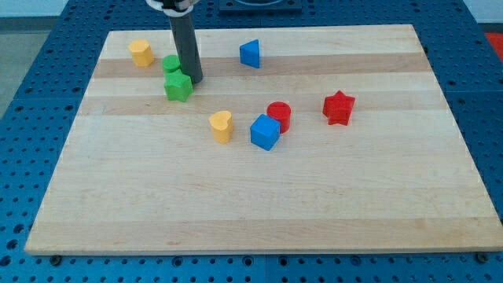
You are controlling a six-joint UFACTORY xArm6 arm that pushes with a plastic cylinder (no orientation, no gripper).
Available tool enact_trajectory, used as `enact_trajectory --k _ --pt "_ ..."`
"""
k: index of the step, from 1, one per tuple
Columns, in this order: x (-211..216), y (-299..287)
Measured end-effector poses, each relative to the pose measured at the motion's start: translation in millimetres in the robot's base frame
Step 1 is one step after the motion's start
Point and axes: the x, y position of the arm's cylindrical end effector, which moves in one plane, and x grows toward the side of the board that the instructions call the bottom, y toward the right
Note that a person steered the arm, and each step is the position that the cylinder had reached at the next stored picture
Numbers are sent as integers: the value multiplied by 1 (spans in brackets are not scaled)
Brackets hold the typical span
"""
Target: Move the blue triangle slightly towards the top center of the board
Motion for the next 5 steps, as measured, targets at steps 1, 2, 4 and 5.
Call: enact_trajectory --k 1,2,4,5 --pt "-1 14" --pt "-4 62" --pt "-22 75" --pt "-49 83"
